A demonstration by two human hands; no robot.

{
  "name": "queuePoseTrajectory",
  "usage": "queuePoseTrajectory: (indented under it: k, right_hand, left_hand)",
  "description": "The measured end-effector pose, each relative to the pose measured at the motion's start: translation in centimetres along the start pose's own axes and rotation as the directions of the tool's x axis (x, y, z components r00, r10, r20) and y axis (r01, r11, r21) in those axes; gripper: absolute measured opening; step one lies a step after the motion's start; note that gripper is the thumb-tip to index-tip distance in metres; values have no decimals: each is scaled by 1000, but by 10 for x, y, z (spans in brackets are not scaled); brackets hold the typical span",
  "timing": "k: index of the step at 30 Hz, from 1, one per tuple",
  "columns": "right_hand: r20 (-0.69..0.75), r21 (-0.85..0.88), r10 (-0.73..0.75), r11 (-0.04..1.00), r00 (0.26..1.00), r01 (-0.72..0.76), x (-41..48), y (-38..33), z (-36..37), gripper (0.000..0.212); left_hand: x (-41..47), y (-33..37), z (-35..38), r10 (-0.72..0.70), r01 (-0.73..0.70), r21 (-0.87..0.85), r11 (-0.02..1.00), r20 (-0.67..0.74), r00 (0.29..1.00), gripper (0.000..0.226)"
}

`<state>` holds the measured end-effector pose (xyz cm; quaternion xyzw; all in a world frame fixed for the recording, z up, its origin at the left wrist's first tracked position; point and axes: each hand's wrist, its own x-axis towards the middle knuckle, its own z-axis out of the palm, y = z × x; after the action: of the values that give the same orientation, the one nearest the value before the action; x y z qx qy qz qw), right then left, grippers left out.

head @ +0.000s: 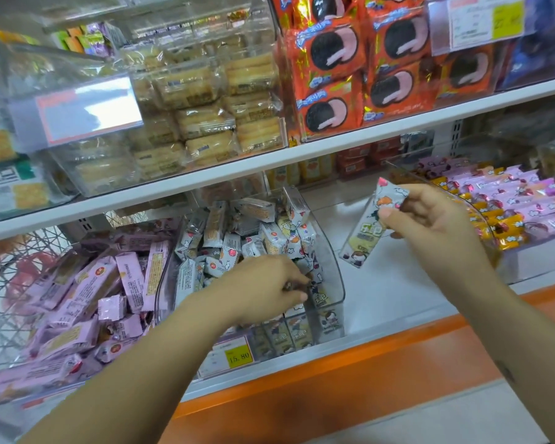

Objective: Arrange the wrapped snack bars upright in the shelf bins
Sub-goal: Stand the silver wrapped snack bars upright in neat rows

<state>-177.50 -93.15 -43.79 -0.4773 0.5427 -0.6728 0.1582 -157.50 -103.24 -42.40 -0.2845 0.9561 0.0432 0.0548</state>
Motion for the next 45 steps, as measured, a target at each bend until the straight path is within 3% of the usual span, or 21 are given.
queuePoseTrajectory:
  k: [3, 6, 8, 11, 14, 21, 29, 33, 39, 45]
  right_hand:
    - [-3, -1, 14, 1000, 1000, -14, 0, 1, -3, 17]
    - [3, 11, 31, 999, 1000, -31, 0, 1, -4, 16]
    - [18, 12, 27, 1000, 999, -27, 0, 0, -4, 17]
    - [28, 10, 22, 1000, 999, -22, -1, 0, -5, 18]
    - [31, 15, 23, 1000, 999, -23, -2, 1, -6, 19]
    - [28, -29, 21, 999, 999, -20, -2, 4, -10, 16]
    - [32, -53, 20, 998, 999, -18, -3, 3, -9, 14]
    - [44, -52, 23, 998, 999, -21, -6, 3, -8, 16]
    - [60, -52, 19, 998, 998, -16, -6, -1, -7, 18]
    - [75, -51, 0, 999, 997, 4, -6, -4, -6, 21]
  left_hand:
    - [11, 8, -16, -88, 71, -371, 926, -29, 996, 31]
    - [26, 12, -15, -217, 224, -721, 656, 104, 971, 25]
    - [37, 9, -11, -213, 268, -700, 662, 168, 963, 23]
    - [46, 7, -6, -157, 326, -558, 763, 330, 931, 65]
    - [45, 8, 5, -62, 283, -429, 858, 461, 885, 81]
    - [50, 6, 30, -78, 229, -246, 942, 503, 861, 101]
    - [53, 4, 33, -50, 256, -309, 916, 545, 837, 103]
    - [54, 5, 33, -46, 290, -332, 898, 585, 810, 117]
    - [44, 1, 38, -51, 278, -436, 856, 464, 884, 111]
    - [32, -5, 28, -53, 267, -587, 764, 355, 934, 82]
